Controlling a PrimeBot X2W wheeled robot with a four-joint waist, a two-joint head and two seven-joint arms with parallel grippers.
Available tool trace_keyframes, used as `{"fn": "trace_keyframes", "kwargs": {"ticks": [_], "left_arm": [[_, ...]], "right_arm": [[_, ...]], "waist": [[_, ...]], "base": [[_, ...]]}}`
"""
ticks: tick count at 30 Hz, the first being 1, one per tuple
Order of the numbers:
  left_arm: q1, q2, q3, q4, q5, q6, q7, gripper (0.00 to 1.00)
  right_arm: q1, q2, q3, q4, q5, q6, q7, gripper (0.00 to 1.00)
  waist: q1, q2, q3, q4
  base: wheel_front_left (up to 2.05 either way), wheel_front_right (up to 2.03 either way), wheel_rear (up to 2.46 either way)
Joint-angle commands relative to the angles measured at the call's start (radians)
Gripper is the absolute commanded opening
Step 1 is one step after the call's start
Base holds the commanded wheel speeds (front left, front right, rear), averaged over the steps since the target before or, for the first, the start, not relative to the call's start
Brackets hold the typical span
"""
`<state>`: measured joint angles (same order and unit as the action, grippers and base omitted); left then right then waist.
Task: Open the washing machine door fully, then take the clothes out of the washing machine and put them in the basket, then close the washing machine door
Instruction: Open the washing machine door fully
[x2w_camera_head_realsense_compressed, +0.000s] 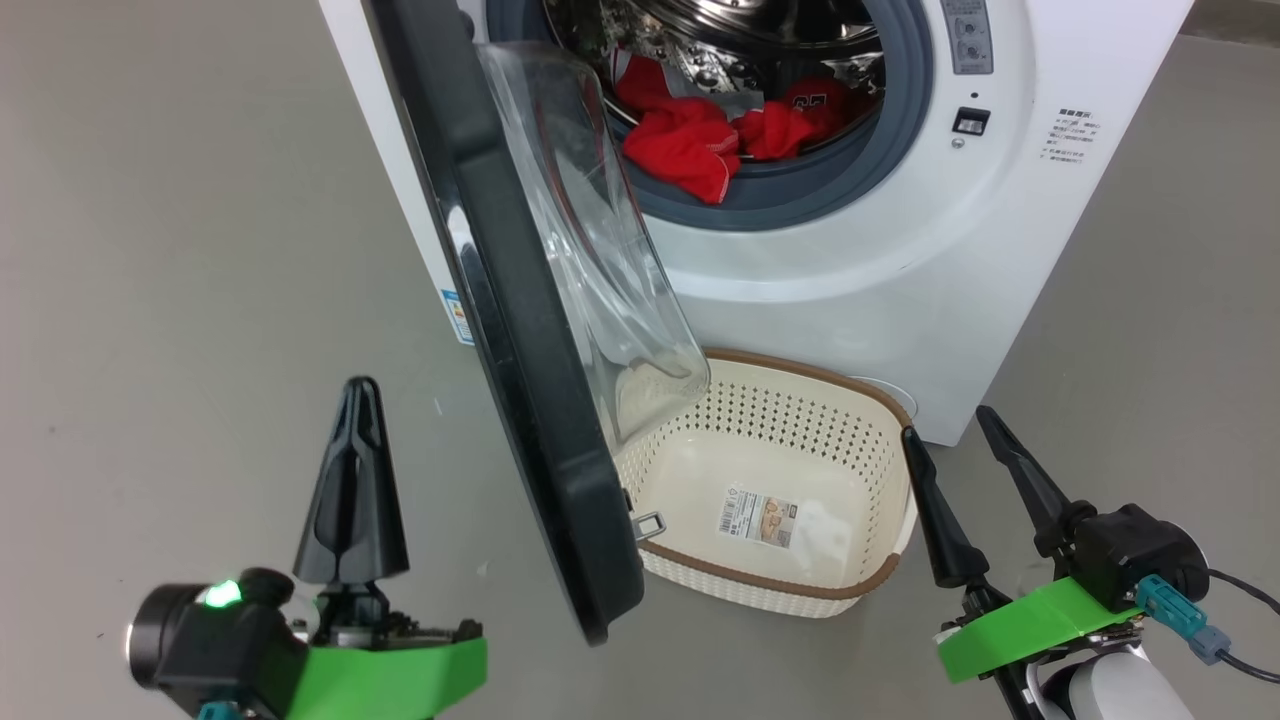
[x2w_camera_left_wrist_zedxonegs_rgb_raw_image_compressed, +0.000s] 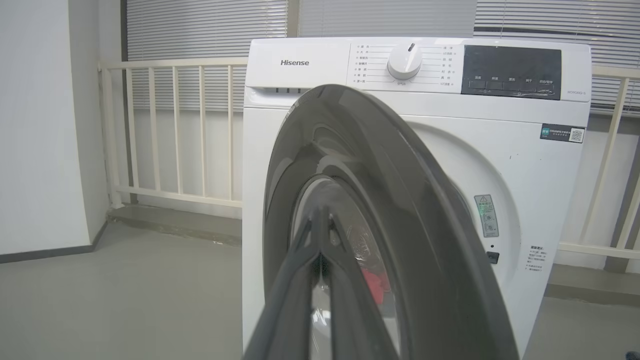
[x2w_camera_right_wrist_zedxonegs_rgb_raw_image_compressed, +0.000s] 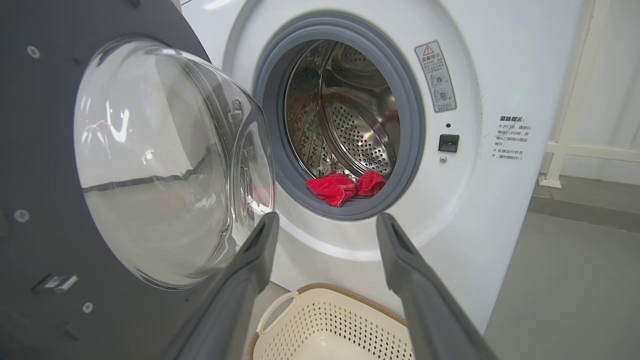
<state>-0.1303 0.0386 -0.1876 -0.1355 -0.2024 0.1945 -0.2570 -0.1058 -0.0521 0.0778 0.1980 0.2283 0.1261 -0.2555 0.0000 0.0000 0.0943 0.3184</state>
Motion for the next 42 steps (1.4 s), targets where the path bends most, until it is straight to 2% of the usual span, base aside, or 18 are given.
{"fn": "trace_keyframes", "kwargs": {"ticks": [1,8,17,29,42], "left_arm": [[-0.044,0.012,0.036,-0.046,0.012,0.007,-0.005,0.00],[-0.076,0.012,-0.008,-0.153,0.036,-0.001,-0.005,0.00],[-0.100,0.012,-0.143,-0.201,0.059,-0.040,-0.005,0.00],[-0.120,0.014,-0.307,-0.042,0.096,-0.072,0.033,0.00],[-0.146,0.014,-0.298,0.187,0.042,-0.064,0.047,0.00]], "right_arm": [[-0.037,0.002,0.023,-0.021,0.002,0.005,-0.006,1.00],[-0.036,0.002,0.021,-0.017,0.006,0.005,-0.006,1.00],[-0.038,0.002,0.027,-0.015,0.011,0.005,-0.006,1.00],[-0.042,0.002,0.038,-0.013,0.019,0.005,-0.006,1.00],[-0.043,0.002,0.043,0.000,0.019,0.005,-0.006,1.00]], "waist": [[0.0000,0.0000,-0.002,-0.003],[0.0000,0.0000,-0.010,-0.009],[0.0000,0.0000,-0.013,-0.012],[0.0000,0.0000,-0.010,-0.033],[0.0000,0.0000,-0.007,-0.048]], "base": [[0.00,0.00,0.00],[0.00,0.00,0.00],[0.00,0.00,0.00],[0.00,0.00,0.00],[0.00,0.00,0.00]]}}
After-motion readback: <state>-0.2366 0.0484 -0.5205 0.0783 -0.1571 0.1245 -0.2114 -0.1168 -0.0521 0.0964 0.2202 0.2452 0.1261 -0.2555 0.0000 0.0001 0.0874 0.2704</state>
